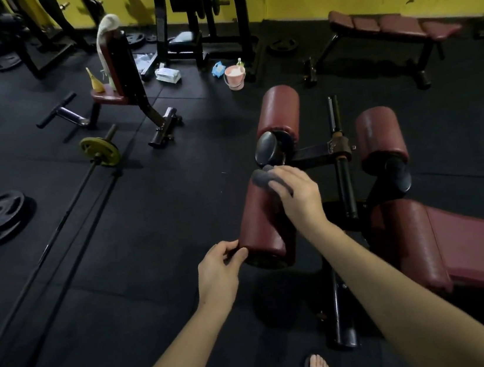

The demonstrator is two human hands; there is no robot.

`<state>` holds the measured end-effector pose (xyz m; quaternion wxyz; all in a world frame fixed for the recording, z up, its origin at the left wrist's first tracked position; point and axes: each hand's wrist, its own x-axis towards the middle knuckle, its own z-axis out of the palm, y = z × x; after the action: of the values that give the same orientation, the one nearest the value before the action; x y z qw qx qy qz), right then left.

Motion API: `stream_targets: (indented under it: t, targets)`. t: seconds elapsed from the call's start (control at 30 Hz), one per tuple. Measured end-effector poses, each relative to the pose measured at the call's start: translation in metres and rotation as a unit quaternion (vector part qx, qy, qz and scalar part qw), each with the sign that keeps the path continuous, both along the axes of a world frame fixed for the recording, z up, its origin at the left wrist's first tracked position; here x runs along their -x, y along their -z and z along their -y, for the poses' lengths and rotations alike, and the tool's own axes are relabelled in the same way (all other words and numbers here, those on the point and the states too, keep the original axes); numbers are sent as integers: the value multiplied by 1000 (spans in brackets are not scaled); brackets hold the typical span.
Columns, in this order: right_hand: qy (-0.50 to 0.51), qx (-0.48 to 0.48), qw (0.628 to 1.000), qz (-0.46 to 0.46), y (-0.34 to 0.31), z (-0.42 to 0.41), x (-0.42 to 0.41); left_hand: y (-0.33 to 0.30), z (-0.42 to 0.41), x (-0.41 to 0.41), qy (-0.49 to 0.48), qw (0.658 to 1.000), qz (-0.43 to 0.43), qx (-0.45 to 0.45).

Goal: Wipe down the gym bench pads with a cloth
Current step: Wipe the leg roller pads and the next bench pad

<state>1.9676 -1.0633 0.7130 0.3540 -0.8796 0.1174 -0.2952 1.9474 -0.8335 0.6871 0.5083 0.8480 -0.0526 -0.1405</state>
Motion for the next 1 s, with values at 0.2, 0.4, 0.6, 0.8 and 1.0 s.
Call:
stream_targets:
  t: [0.2, 0.4, 0.6, 0.8, 1.0]
  targets:
    - [-90, 37, 995, 29, 20, -41, 91, 1, 2, 2, -23, 999, -14, 43]
    - [-67, 59, 996, 21, 7, 3, 28, 1, 2, 5, -30, 998, -26, 53]
    - [-25, -19, 999, -30, -1, 12, 19, -1, 9, 14, -47, 998, 2, 43]
    - [-80, 48, 993, -78, 19, 8, 40, -3, 10, 20, -49, 997, 37, 48]
    - [-60, 12, 996, -69, 9, 30, 21, -8, 12, 27, 15, 992, 127, 19]
